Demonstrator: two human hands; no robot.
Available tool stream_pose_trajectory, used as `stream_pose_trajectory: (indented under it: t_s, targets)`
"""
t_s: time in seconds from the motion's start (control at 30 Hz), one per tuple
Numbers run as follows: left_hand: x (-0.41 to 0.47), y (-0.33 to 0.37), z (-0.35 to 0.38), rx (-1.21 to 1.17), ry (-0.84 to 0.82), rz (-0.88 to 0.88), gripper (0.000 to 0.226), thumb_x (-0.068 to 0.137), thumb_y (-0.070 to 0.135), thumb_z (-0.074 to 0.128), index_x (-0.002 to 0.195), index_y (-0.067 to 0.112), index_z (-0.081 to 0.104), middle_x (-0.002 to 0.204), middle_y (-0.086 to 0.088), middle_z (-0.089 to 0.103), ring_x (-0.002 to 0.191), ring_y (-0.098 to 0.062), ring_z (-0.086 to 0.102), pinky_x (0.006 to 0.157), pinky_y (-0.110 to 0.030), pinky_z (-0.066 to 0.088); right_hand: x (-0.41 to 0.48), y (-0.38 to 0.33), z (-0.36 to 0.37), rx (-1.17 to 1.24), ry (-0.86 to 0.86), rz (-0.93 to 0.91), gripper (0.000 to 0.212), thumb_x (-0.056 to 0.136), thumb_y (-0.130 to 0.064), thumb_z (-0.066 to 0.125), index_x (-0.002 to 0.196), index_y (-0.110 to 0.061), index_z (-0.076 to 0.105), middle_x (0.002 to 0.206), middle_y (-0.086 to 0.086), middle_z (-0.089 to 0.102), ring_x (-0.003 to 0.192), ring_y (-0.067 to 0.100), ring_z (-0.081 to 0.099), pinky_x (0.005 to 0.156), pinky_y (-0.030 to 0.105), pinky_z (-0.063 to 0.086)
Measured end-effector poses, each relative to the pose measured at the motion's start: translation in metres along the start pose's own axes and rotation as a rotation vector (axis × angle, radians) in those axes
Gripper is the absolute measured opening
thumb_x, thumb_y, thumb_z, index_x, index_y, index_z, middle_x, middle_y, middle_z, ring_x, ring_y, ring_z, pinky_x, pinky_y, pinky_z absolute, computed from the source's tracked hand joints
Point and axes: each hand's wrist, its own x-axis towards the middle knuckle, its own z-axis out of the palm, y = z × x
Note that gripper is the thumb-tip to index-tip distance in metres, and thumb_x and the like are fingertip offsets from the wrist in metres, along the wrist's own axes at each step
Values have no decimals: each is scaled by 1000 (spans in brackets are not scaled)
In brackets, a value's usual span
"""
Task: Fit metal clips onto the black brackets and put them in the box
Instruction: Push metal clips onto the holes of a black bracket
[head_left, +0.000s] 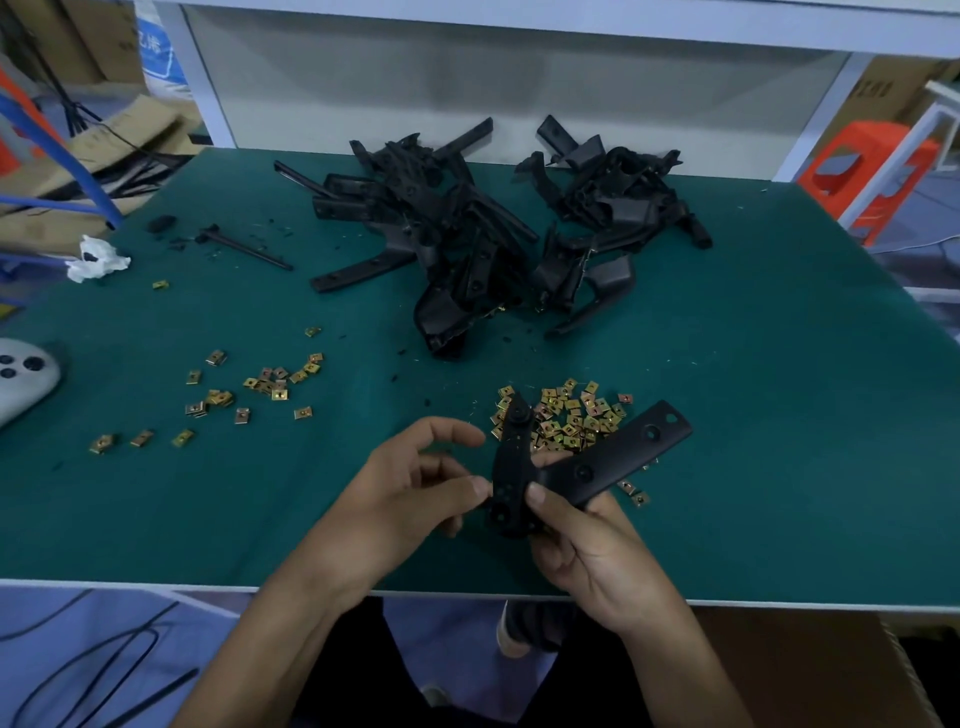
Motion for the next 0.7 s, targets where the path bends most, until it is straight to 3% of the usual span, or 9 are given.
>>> stream_pose_trajectory:
  t_s: [0.13,0.3,0.4,0.6,0.7]
  targets:
    - [5,7,-10,67,-119,-27,36,76,21,77,109,32,69,71,-6,63,63,-18,51,55,-23,44,-1,-3,1,-74,-2,24,51,66,-41,94,104,-24,64,70,4,61,37,10,44,34,16,29]
    - [10,11,-13,54,-248,-66,38,76,20,80,111,31,70,68,-3,63,58,-11,51,52,-20,42,-1,-7,-3,-70,-21,65,52,66,-37,92,104,-21,60,72,4,59,37,9,43,36,17,22]
    - [12,10,-13,106,-310,-61,40,77,20,80,110,39,68,68,-1,64,58,-10,50,52,-20,40,-2,-5,-2,-110,-34,86,58,68,-35,90,111,-17,55,72,6,58,37,11,43,34,16,29]
    - [22,12,-14,151,-307,-55,51,77,24,81,124,37,64,70,-2,65,61,-13,50,53,-20,40,1,-5,1,-96,-4,49,51,73,-31,83,112,-14,54,69,7,56,38,13,44,34,18,32]
    - [29,13,-7,126,-283,-15,39,80,31,80,117,34,70,74,-2,69,62,-13,55,57,-20,45,2,-2,-2,-19,73,39,51,74,-26,87,113,-16,55,69,3,59,40,10,44,36,16,30]
